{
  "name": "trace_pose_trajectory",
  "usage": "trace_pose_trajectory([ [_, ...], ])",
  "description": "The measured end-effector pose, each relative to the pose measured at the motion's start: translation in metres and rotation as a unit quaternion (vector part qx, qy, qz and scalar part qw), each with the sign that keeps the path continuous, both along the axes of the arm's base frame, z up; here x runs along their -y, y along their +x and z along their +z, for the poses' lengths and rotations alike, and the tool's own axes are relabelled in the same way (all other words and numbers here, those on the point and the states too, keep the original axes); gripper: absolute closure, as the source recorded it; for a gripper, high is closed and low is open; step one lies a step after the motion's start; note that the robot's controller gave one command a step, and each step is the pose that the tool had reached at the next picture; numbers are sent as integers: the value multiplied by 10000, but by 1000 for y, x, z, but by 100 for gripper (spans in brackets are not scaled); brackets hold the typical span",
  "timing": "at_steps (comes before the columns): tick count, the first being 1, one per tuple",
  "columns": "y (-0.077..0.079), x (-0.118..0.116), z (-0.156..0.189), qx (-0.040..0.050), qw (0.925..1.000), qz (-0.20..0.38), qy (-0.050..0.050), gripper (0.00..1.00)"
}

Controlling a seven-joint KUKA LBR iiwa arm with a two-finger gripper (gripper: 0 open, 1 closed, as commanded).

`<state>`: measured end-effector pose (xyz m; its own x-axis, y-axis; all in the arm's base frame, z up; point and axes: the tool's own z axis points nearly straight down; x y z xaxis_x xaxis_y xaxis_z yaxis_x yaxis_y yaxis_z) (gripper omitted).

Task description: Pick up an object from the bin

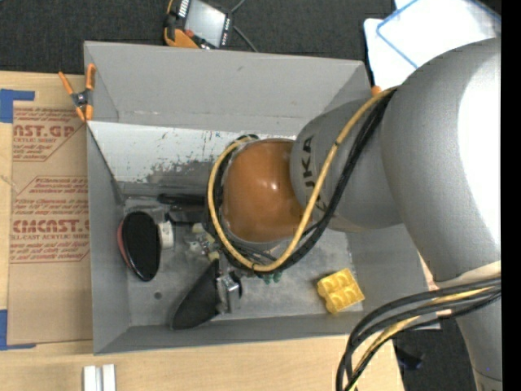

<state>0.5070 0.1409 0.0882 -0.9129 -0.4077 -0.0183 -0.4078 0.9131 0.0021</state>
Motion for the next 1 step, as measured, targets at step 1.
trace_pose_trajectory([
  [1,-2,-30,-17,41,9843,1762,-20,0],
])
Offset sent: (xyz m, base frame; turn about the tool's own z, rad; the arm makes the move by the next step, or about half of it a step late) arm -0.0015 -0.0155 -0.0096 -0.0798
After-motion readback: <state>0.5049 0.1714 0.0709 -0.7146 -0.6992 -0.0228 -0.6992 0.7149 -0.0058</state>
